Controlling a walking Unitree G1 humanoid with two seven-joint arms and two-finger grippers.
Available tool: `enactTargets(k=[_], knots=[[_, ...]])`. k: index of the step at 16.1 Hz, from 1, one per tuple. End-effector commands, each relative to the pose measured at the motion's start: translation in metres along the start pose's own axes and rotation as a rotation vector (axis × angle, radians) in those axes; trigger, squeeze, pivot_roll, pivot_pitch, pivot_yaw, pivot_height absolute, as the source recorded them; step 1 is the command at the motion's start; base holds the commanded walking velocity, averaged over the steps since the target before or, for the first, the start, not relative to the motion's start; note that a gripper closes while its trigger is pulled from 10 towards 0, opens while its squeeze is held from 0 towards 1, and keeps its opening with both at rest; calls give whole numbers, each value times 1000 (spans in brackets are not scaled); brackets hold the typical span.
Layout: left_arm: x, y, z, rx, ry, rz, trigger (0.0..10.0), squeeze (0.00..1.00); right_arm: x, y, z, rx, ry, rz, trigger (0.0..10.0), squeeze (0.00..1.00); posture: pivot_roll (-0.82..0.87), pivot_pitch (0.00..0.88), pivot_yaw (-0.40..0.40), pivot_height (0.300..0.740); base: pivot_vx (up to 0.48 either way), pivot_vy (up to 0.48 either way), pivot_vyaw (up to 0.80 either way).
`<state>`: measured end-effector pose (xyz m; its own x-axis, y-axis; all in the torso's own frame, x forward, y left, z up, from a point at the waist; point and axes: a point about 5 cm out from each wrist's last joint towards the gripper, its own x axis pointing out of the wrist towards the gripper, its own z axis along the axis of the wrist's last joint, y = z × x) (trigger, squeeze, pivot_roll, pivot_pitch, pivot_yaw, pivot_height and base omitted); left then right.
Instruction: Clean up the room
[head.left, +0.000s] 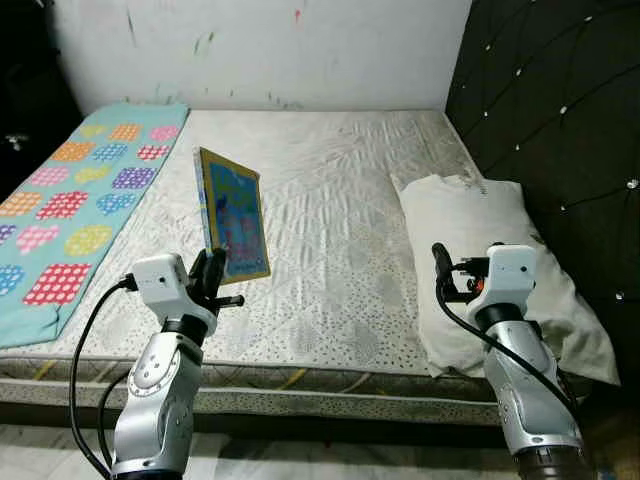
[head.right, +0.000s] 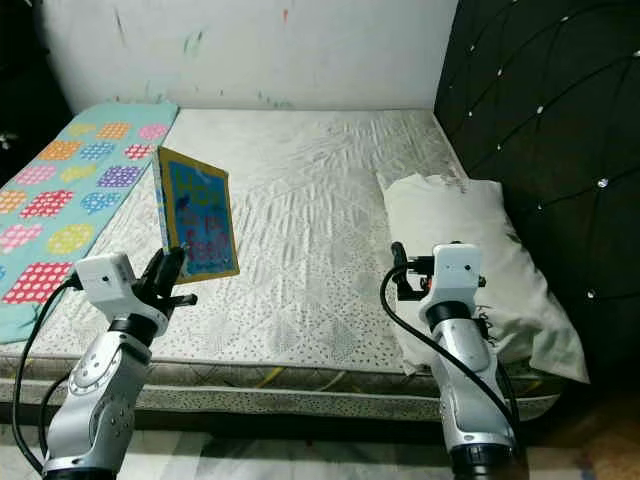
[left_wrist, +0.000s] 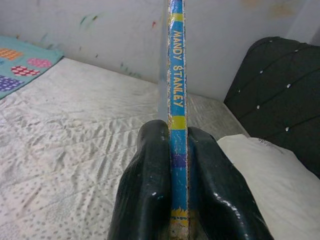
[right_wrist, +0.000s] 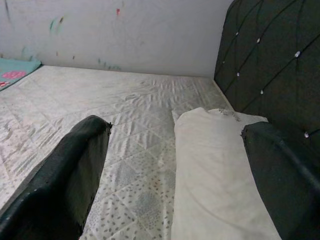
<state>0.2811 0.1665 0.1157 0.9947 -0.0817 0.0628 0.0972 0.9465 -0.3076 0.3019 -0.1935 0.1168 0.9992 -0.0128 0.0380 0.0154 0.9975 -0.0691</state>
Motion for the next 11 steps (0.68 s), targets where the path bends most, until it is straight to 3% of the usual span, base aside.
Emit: enactTargets(k=[1,8,11], knots=[[2,-2,15,17,-71,-25,10000,0,2,2,6,1,-23,10,10000,0,-94,0,20,740,285,0,0],[2,-1,13,20,-58,-30,10000,0,4,1,6,0,-28,8,10000,0,-93,0,22,740,295,0,0],[2,1,11,20,-47,-15,10000,0,4,-1,6,-1,-30,3,10000,0,-93,0,24,740,0,0,0]])
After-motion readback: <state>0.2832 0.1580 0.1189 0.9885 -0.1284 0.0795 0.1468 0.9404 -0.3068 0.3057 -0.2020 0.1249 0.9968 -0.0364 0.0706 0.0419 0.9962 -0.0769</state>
